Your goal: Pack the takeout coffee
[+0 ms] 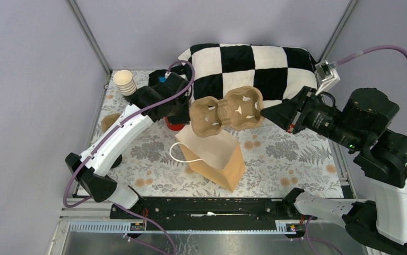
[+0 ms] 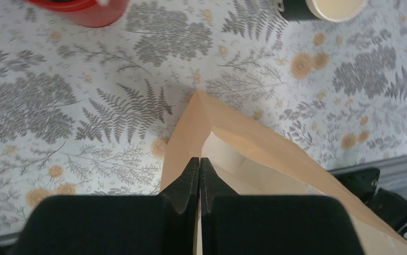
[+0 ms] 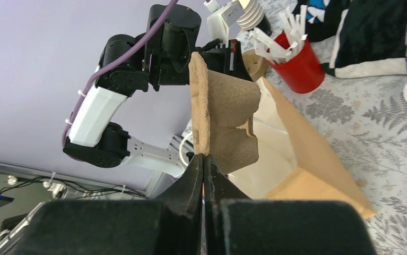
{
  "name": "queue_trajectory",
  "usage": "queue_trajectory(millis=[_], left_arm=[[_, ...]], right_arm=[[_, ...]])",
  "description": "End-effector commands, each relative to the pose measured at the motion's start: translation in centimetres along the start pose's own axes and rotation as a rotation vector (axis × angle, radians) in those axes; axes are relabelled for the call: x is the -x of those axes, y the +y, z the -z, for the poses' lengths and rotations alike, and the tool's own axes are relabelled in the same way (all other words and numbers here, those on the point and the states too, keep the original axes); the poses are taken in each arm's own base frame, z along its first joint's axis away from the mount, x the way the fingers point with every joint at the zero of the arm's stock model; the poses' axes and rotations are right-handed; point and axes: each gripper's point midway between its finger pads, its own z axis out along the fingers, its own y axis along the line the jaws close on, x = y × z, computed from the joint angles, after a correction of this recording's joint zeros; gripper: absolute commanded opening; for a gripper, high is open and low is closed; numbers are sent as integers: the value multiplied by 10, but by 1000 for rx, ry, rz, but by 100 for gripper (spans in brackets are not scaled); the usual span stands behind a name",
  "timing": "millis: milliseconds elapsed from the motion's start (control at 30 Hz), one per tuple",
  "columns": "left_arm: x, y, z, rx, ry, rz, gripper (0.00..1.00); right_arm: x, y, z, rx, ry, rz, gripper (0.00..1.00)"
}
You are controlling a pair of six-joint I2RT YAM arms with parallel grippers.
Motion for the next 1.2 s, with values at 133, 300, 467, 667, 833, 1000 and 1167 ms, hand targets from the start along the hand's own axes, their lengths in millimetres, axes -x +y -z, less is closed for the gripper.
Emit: queue_trajectory(millis=[133, 300, 467, 667, 833, 1000, 1167], left_arm=[[16, 41, 33, 97, -163, 259, 0], [10, 40, 33, 80, -154, 310, 0], [6, 39, 35, 43, -155, 300, 4], [9, 31, 47, -20, -174, 253, 40], [14, 28, 70, -70, -214, 222, 62], [9, 49, 84, 5, -243, 198, 65], [5, 84, 95, 156, -282, 174, 63]], right_arm=[[3, 13, -25, 53, 22, -53, 0], [2, -9, -29, -56, 7, -54, 0], [2, -42, -25, -235, -9, -55, 0], [-8, -61, -31, -339, 58, -31, 0], [-25, -61, -44, -321, 141, -44, 0], [-32, -63, -56, -309, 168, -51, 0], [-21, -67, -54, -337, 118, -31, 0]])
